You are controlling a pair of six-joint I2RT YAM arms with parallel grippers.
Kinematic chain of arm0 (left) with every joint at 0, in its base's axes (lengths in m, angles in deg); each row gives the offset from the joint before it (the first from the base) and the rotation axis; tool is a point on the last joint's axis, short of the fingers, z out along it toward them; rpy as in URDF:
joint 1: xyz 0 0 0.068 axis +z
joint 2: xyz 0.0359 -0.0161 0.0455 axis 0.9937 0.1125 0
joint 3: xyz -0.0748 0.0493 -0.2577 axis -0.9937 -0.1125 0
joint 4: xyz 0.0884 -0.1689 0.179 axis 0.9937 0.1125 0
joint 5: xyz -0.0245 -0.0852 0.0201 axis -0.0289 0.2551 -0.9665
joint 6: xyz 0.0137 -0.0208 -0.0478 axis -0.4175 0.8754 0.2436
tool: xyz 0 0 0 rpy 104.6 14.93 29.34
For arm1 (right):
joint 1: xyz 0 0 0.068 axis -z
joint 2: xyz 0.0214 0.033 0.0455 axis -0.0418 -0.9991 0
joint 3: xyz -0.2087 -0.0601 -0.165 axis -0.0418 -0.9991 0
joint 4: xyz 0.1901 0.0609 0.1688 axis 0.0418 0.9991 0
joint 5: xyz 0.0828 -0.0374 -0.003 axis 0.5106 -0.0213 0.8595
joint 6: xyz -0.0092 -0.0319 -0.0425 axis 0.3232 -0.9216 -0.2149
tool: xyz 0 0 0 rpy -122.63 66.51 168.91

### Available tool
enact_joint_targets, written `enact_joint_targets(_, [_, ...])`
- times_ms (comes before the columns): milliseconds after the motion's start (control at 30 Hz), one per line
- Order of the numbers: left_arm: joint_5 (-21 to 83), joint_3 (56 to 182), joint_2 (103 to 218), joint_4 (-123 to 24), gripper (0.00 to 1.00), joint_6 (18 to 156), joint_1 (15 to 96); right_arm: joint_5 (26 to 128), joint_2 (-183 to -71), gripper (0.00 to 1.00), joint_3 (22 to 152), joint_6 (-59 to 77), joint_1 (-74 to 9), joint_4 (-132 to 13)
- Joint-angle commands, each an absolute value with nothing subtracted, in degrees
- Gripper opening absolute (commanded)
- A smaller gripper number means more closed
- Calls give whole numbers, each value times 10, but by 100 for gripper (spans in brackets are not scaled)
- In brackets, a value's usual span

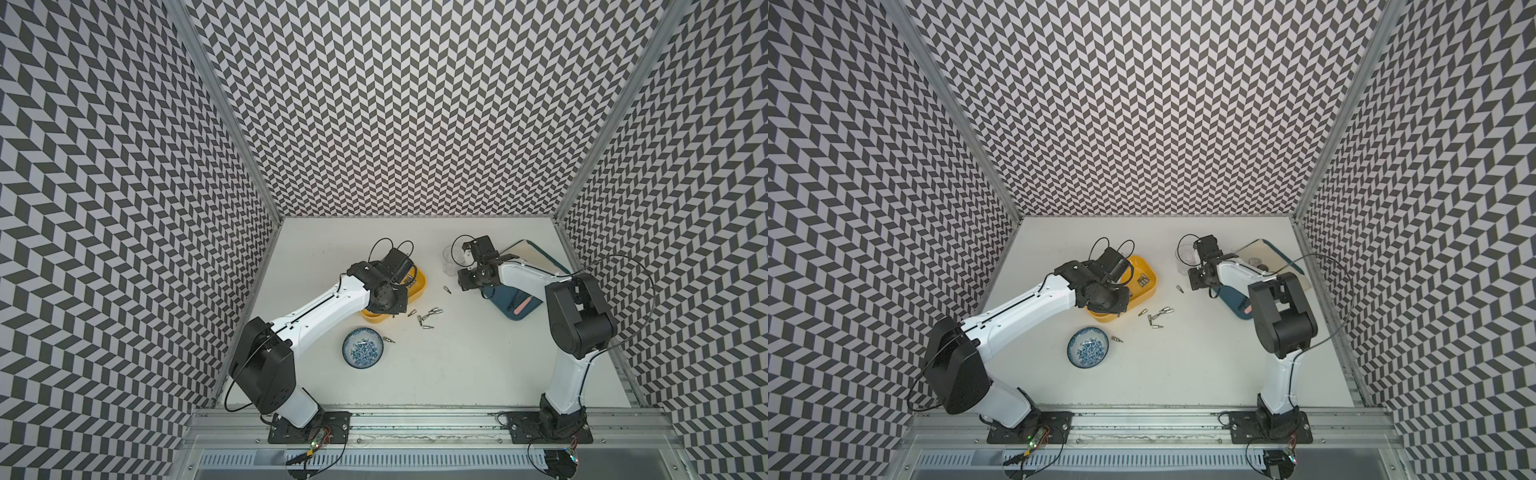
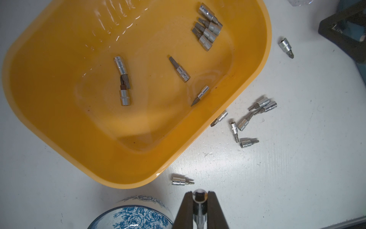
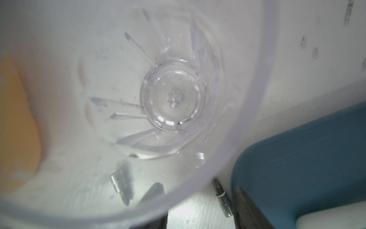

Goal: Put the bit on the desktop into the storage box
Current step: Move the distractor to the center of the board, then place the screwdriver bit in the storage box.

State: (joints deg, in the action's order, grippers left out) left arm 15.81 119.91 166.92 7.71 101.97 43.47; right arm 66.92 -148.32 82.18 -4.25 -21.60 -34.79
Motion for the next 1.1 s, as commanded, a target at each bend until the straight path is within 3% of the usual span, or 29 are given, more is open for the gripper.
enact_joint_targets(0, [166, 1192, 1650, 65, 0, 1018, 438, 685, -1460, 55, 817, -44, -215, -365])
enact_joint_targets(200, [152, 1197, 1658, 49, 0, 1004, 447, 684, -1435, 54, 806, -33, -215, -359])
enact_joint_targets(567, [160, 1282, 1788, 25, 0, 914, 531, 730, -1333, 54, 804, -8, -220, -316])
enact_joint_targets(1067, [175, 1287, 1895, -30, 0, 871, 583, 743, -1355, 53, 782, 25, -305, -297])
